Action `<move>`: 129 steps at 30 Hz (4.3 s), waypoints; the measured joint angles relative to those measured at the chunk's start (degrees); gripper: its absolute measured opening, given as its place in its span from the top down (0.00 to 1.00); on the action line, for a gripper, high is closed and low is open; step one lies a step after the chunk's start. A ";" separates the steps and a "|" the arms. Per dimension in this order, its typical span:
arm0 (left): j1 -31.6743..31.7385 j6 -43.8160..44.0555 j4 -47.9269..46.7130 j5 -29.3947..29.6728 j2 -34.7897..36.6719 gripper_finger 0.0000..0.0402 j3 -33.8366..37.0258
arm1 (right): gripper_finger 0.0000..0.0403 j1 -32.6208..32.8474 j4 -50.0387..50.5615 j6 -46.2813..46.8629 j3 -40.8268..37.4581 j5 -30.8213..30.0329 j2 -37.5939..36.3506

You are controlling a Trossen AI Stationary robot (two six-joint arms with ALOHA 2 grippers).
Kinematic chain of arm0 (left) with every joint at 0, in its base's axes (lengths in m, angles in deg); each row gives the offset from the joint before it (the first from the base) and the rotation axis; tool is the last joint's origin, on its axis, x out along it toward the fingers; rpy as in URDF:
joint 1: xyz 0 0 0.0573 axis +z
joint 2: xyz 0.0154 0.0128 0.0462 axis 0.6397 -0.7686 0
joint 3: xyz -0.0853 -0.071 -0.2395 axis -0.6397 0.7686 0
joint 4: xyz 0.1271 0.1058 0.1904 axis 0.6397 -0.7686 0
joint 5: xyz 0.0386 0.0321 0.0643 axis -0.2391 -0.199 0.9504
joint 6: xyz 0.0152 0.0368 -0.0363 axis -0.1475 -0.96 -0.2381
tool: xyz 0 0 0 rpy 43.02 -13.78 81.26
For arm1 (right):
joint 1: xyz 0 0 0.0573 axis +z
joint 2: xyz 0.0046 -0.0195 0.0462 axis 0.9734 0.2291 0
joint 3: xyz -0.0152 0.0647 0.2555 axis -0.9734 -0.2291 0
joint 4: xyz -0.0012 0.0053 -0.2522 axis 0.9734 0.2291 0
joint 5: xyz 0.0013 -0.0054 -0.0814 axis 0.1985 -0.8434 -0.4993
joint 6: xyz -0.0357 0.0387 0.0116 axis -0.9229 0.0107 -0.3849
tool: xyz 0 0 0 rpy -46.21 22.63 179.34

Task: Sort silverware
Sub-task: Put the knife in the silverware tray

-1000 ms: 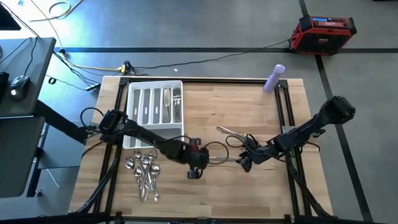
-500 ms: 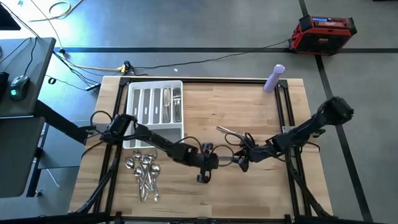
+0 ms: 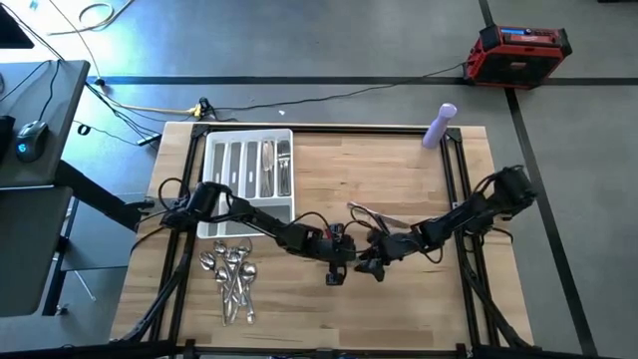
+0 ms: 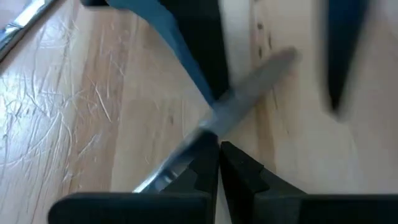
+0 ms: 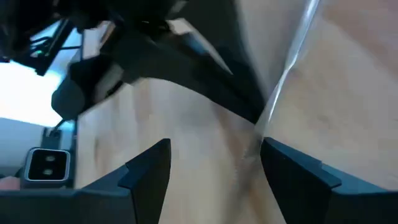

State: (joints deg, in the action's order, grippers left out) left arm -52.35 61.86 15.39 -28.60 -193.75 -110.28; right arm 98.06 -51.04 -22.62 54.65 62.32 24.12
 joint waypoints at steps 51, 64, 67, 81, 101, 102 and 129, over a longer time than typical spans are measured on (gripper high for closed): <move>-5.07 5.48 -7.01 4.93 8.22 1.00 0.19 | 0.42 -0.37 21.42 1.54 9.46 -1.21 -0.73; -2.96 11.51 -13.64 4.39 5.48 1.00 0.17 | 0.42 -1.28 21.80 2.70 9.44 -4.09 -0.76; -2.76 11.52 -10.94 2.33 3.81 1.00 0.02 | 0.42 -1.44 21.57 2.62 9.37 -5.08 -0.73; -2.71 11.90 -1.91 0.61 2.41 1.00 0.20 | 0.42 -1.42 19.95 2.57 9.31 -5.76 -0.47; -2.21 12.41 2.87 3.02 0.66 1.00 0.15 | 0.50 -0.04 22.22 -5.41 9.71 -6.63 0.44; -2.21 12.41 3.13 3.13 0.63 1.00 0.17 | 0.53 0.03 22.17 -6.34 9.75 -6.99 0.95; -4.48 2.01 -14.01 11.84 7.37 0.76 0.26 | 1.00 0.63 23.70 -19.93 9.55 -5.63 0.49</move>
State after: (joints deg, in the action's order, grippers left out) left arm -56.84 63.87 1.38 -16.77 -186.38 -110.02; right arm 98.69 -27.34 -42.56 64.19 56.69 24.61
